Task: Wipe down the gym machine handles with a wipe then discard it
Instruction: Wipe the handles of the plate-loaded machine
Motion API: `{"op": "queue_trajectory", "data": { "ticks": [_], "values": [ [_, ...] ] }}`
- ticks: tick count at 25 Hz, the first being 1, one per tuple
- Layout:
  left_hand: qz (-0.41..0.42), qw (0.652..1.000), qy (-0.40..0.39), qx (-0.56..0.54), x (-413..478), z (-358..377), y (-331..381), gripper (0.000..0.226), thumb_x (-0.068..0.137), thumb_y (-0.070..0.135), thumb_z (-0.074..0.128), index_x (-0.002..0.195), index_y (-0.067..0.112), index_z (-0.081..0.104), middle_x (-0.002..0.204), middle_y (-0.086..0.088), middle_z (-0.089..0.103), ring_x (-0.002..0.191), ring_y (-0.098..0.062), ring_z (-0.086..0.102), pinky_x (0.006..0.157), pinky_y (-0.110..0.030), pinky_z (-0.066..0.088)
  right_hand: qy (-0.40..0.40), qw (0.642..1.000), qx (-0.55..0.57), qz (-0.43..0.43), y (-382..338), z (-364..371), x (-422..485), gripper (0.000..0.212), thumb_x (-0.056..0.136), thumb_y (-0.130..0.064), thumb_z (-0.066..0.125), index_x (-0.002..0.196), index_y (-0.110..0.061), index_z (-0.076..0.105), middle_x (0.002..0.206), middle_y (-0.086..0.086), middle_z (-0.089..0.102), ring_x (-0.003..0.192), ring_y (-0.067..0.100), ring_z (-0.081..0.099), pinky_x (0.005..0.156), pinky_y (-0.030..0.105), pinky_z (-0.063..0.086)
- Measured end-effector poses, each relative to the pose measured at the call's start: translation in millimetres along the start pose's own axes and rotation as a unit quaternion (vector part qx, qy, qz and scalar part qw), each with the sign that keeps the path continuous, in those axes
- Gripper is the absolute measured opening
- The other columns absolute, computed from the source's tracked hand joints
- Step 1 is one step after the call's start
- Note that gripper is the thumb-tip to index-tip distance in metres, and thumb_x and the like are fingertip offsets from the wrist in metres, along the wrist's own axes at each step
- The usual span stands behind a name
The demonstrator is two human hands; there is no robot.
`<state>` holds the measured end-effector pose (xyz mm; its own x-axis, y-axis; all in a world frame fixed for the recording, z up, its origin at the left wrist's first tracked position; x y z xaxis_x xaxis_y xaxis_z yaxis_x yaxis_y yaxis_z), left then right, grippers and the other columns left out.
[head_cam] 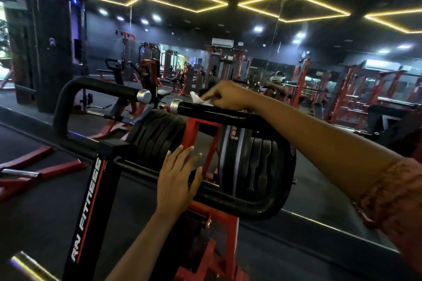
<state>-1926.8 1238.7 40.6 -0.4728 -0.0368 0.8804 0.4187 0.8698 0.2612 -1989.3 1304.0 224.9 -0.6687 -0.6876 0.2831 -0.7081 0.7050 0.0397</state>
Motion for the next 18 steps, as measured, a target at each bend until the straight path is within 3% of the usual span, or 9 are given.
{"op": "queue_trajectory", "data": {
  "ticks": [3,7,10,11,13,15,16,18],
  "values": [
    [0.004,1.000,0.012,-0.007,-1.3,-1.7,-0.7,0.041,0.095,0.039,0.034,0.117,0.017,0.061,0.127,-0.002,0.058,0.129,-0.018,0.040,0.112,-0.039,0.025,0.010,0.998,0.055,0.035,34.9,-8.1,-36.6,0.031,0.090,-0.002,0.051,0.121,-0.003,0.056,0.124,0.011,0.060,0.092,0.004,0.059,0.074,-0.002,0.035],
    [0.007,1.000,0.017,-0.012,-1.4,-2.4,0.9,0.039,0.091,0.034,0.039,0.115,0.015,0.064,0.125,-0.002,0.059,0.128,-0.018,0.040,0.112,-0.039,0.024,0.009,0.996,0.069,0.061,57.8,-20.8,-79.9,0.029,0.090,-0.004,0.051,0.118,-0.005,0.059,0.115,-0.001,0.062,0.066,-0.015,0.052,0.066,-0.005,0.039],
    [0.012,1.000,0.021,-0.003,-0.5,-4.6,2.5,0.038,0.091,0.034,0.039,0.114,0.015,0.063,0.123,-0.003,0.061,0.127,-0.017,0.039,0.115,-0.039,0.017,0.050,0.995,0.075,0.036,48.8,-28.3,-77.0,0.028,0.090,-0.005,0.052,0.115,-0.014,0.061,0.094,-0.006,0.073,0.048,-0.007,0.045,0.053,0.001,0.038],
    [0.014,1.000,0.019,0.005,0.1,-4.9,3.6,0.038,0.091,0.034,0.039,0.114,0.016,0.063,0.123,-0.003,0.061,0.127,-0.017,0.039,0.116,-0.040,0.013,0.063,0.996,0.065,0.015,39.0,-27.8,-69.1,0.029,0.090,-0.005,0.052,0.115,-0.020,0.061,0.095,0.000,0.073,0.047,-0.004,0.045,0.050,0.003,0.037],
    [0.017,1.000,0.018,0.015,-1.5,-5.7,9.7,0.039,0.091,0.035,0.039,0.114,0.016,0.063,0.123,-0.003,0.060,0.129,-0.017,0.038,0.118,-0.041,0.005,0.067,0.997,0.027,-0.037,14.2,-22.2,-56.0,0.031,0.089,-0.002,0.052,0.114,-0.017,0.062,0.111,0.009,0.068,0.068,-0.011,0.054,0.061,-0.002,0.036],
    [0.022,1.000,0.010,-0.002,-2.1,-6.2,23.1,0.040,0.092,0.035,0.037,0.116,0.016,0.062,0.125,-0.002,0.059,0.130,-0.015,0.037,0.118,-0.042,0.001,0.066,0.995,-0.016,-0.069,3.7,-19.2,-60.3,0.032,0.086,0.003,0.053,0.114,-0.009,0.063,0.119,0.008,0.063,0.099,-0.001,0.057,0.077,-0.005,0.033],
    [0.026,0.999,0.004,-0.018,-1.5,-4.7,32.4,0.040,0.093,0.036,0.037,0.117,0.017,0.062,0.125,0.000,0.059,0.130,-0.014,0.038,0.119,-0.042,0.001,0.068,0.994,-0.038,-0.074,5.2,-19.5,-71.3,0.034,0.085,0.004,0.054,0.115,-0.009,0.063,0.121,0.008,0.062,0.108,0.009,0.057,0.088,0.000,0.034],
    [0.024,0.998,-0.002,-0.055,1.6,-1.4,51.5,0.039,0.094,0.038,0.035,0.118,0.019,0.059,0.124,0.003,0.058,0.129,-0.011,0.039,0.119,-0.039,0.000,0.098,0.984,-0.106,-0.108,9.7,-19.5,-104.1,0.039,0.080,0.008,0.059,0.116,-0.008,0.062,0.121,0.011,0.062,0.113,0.024,0.057,0.098,0.025,0.042]
  ]
}}
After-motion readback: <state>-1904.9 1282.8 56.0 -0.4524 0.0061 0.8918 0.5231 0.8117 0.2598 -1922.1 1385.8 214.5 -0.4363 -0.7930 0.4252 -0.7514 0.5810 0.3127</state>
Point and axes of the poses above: each hand's wrist, its own x-axis towards the middle knuckle, its own z-axis out of the palm, y = z × x, the point moved 9 cm from there along x, towards the middle knuckle
